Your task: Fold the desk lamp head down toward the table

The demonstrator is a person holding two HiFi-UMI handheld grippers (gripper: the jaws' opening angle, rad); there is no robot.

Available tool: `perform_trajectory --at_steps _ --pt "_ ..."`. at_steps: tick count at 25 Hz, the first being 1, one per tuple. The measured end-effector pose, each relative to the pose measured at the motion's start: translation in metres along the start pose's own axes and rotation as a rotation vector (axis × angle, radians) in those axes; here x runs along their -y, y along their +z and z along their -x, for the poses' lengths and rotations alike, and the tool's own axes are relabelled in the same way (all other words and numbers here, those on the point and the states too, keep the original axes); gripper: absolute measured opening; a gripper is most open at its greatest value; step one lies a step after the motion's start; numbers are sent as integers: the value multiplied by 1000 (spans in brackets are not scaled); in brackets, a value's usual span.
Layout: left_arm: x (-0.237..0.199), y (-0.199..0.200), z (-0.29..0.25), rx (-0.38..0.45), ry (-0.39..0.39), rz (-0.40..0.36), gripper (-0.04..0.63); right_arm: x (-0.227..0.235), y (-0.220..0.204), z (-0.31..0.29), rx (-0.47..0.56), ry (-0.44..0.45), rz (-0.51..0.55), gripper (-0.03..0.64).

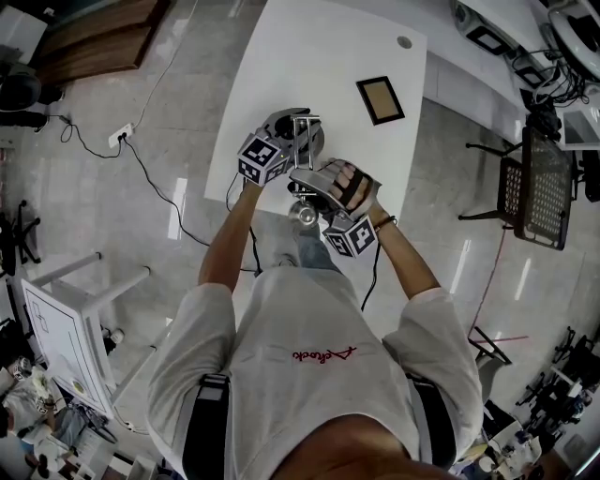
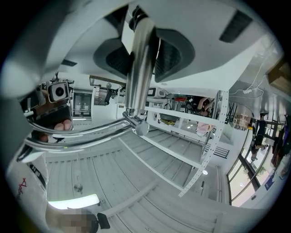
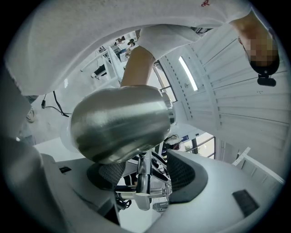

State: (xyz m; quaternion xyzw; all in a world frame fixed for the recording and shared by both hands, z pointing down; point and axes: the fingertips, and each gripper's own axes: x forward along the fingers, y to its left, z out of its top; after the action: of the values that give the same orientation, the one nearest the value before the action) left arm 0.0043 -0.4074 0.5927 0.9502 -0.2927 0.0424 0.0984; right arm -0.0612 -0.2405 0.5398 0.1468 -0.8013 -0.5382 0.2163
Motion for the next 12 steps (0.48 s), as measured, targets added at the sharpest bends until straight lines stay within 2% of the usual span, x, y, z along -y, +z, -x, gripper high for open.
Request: perform_trajectory --at_steps 4,12 --pt "-2 3 5 2 -5 -12 193 1 -7 6 -28 -15 -9 259" --pt "2 -8 25 -46 -1 -44 196 2 -33 30 -125 -38 -51 259"
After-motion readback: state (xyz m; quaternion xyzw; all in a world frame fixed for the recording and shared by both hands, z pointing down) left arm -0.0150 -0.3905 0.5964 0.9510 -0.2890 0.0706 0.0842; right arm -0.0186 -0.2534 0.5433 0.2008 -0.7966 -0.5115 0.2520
